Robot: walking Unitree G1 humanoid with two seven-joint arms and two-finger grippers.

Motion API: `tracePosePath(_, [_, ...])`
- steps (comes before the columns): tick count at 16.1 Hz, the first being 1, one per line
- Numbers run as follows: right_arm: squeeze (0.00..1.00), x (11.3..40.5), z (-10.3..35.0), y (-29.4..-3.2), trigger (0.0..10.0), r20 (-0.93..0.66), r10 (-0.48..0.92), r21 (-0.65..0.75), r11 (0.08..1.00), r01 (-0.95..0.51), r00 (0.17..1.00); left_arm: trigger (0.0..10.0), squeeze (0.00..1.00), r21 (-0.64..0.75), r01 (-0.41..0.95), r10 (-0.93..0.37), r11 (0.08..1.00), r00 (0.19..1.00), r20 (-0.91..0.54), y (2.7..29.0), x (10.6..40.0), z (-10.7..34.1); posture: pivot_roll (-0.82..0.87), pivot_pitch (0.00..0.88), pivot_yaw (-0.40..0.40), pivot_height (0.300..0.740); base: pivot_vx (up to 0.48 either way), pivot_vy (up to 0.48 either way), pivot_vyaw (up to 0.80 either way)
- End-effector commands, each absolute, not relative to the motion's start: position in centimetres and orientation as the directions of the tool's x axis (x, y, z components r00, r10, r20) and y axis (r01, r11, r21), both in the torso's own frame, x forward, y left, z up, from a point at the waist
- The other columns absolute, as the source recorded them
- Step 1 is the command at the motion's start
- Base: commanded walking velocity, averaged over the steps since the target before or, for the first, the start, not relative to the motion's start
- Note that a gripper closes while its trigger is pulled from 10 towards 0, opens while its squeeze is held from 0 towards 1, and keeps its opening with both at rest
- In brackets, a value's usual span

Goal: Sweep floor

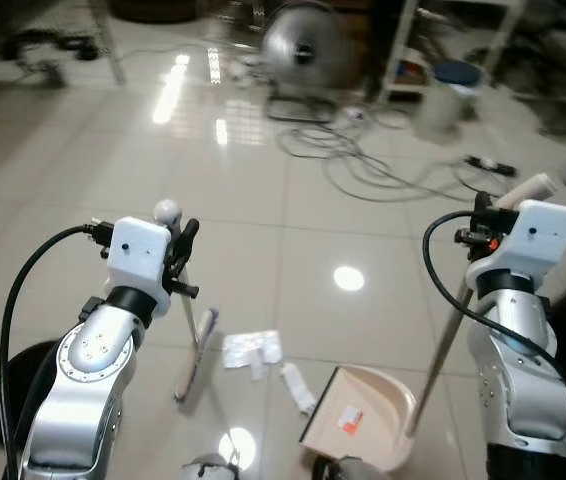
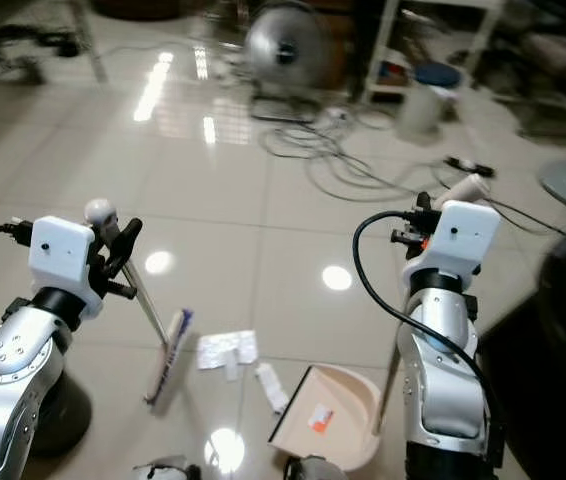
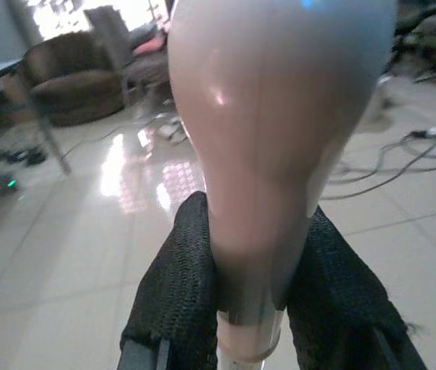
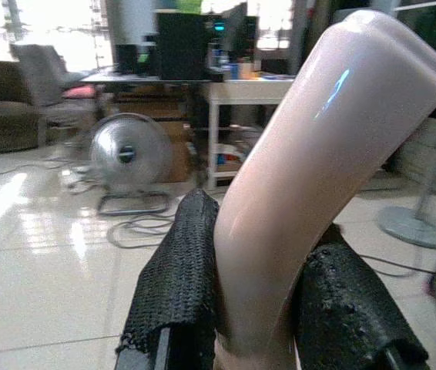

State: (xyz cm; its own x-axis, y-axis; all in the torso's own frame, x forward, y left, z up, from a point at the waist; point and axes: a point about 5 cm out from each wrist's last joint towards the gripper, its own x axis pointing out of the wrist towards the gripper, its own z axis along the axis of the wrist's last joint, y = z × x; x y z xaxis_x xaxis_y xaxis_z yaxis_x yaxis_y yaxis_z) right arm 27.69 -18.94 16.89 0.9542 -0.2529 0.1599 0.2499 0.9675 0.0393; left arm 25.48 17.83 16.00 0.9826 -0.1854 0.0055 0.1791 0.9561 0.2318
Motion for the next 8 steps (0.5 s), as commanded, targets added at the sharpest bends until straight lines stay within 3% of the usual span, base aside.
tracePosePath(1, [0.00,27.6,17.4,-18.7,10.0,0.177,-0.245,0.054,0.970,0.239,0.953,10.0,0.00,0.213,0.192,-0.195,0.958,0.981,-0.008,17.7,25.2,15.8,0.16,0.129,-0.033,0.740,0.000,0.000,0.00])
tracePosePath(8, [0.00,27.6,17.7,-18.4,10.0,0.188,-0.206,-0.005,0.977,0.211,0.960,10.0,0.00,0.181,0.277,-0.275,0.944,0.961,-0.033,15.8,25.4,15.1,0.14,0.139,-0.051,0.740,0.000,0.000,0.00])
